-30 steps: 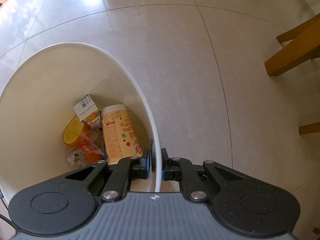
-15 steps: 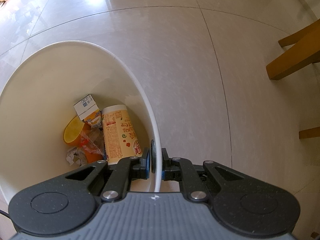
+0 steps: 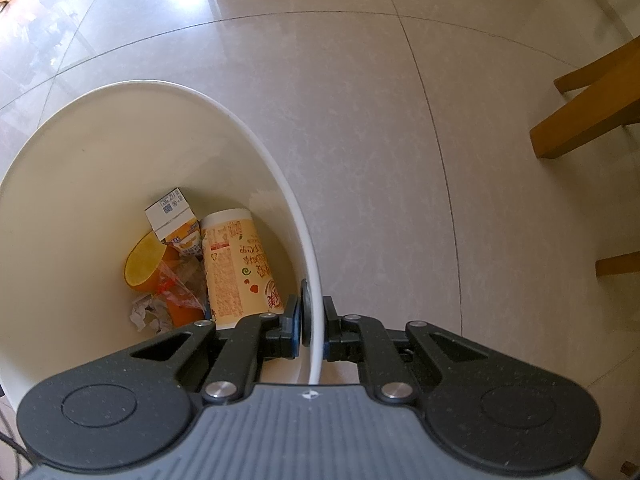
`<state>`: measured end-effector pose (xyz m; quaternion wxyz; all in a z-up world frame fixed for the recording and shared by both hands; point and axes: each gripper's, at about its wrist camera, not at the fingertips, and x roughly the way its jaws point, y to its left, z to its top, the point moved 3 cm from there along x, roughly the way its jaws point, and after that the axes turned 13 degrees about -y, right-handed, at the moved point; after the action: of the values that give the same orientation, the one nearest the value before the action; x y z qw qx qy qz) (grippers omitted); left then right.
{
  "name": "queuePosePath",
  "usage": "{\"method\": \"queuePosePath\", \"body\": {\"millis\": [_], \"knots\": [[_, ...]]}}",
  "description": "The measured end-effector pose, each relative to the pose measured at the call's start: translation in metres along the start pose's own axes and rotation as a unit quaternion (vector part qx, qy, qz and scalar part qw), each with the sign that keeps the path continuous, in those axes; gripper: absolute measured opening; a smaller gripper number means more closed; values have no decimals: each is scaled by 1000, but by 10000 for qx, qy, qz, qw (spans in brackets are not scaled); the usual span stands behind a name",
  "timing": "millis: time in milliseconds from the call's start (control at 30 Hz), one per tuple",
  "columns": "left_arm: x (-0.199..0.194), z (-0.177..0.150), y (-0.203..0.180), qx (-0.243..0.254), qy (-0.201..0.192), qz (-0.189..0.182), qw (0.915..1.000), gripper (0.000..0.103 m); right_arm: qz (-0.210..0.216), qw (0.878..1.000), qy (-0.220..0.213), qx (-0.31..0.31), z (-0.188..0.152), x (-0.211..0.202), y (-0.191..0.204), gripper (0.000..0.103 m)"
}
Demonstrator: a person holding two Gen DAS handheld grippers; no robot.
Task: Collect trash
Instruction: 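Carry the red can over the bin and open the left gripper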
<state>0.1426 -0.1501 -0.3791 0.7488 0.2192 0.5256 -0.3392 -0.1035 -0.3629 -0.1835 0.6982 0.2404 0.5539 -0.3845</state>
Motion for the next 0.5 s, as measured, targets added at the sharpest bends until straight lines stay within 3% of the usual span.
{"method": "queuePosePath", "body": {"millis": [300, 500], "knots": [[-105, 30, -11, 991, -102, -414, 9942, 87, 27, 10000, 94, 19, 2, 2, -1, 11], [-173, 49, -30, 1825, -263, -719, 9802, 87, 28, 9999, 123, -32, 1, 3, 0, 11]]}}
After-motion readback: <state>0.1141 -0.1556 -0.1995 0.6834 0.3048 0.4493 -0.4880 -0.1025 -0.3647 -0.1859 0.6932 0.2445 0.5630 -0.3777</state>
